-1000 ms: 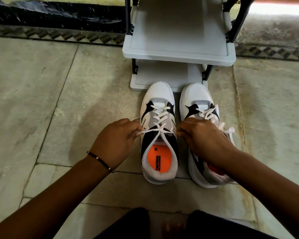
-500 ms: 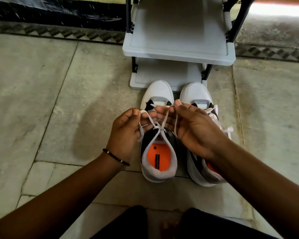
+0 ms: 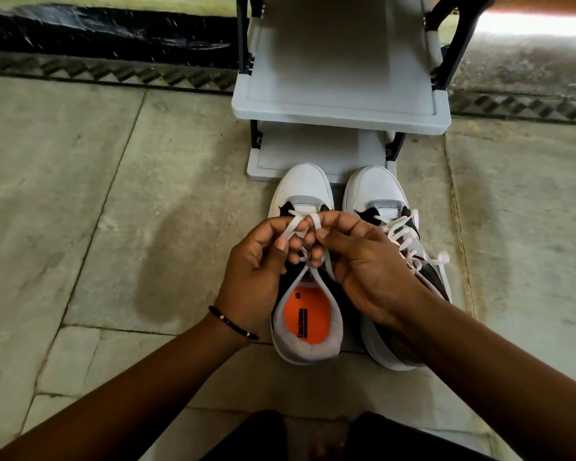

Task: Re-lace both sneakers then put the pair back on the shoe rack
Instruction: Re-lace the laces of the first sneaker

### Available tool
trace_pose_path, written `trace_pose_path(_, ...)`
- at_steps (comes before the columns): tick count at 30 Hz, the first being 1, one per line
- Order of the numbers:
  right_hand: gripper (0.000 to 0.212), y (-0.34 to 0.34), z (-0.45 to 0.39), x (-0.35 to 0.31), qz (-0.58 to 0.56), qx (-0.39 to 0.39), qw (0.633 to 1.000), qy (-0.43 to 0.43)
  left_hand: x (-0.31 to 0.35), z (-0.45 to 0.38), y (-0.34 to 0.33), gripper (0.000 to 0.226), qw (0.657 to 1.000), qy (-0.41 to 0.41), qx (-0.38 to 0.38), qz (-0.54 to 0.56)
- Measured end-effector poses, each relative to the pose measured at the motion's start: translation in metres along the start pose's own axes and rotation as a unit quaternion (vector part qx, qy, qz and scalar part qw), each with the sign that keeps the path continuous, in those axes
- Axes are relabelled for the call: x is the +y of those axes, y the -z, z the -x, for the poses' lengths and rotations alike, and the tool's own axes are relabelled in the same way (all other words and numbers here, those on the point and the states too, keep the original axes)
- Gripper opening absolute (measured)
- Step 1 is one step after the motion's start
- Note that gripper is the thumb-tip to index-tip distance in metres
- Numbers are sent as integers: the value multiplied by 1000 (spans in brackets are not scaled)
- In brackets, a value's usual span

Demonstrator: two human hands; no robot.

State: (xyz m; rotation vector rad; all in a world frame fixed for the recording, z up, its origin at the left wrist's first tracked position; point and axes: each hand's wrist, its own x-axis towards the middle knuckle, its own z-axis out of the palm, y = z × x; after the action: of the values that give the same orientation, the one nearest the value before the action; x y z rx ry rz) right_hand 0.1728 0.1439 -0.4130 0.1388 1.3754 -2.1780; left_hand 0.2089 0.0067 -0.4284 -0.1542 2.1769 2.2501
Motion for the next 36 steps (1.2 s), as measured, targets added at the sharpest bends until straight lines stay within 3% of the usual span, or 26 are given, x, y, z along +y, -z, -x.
trace_pose_path(13,28,9,-4,6,40,22,999,-16,0,-5,7,17,996,-42,-64,-41)
trace_pose_path(19,28,10,-4,6,17,30,999,-19,4,-9,8,18,998,20,-62,21)
trace_pose_path(26,38,10,-3,4,6,19,999,-32,2,-10,12,12,998,13,-58,20)
trace_pose_path(32,35,9,-4,1,43,14,999,-25,3,-12,13,12,996,28,-83,3)
trace_pose_path(36,23,9,-5,0,48,52,997,-26,4,-16,13,19,994,79,-73,25)
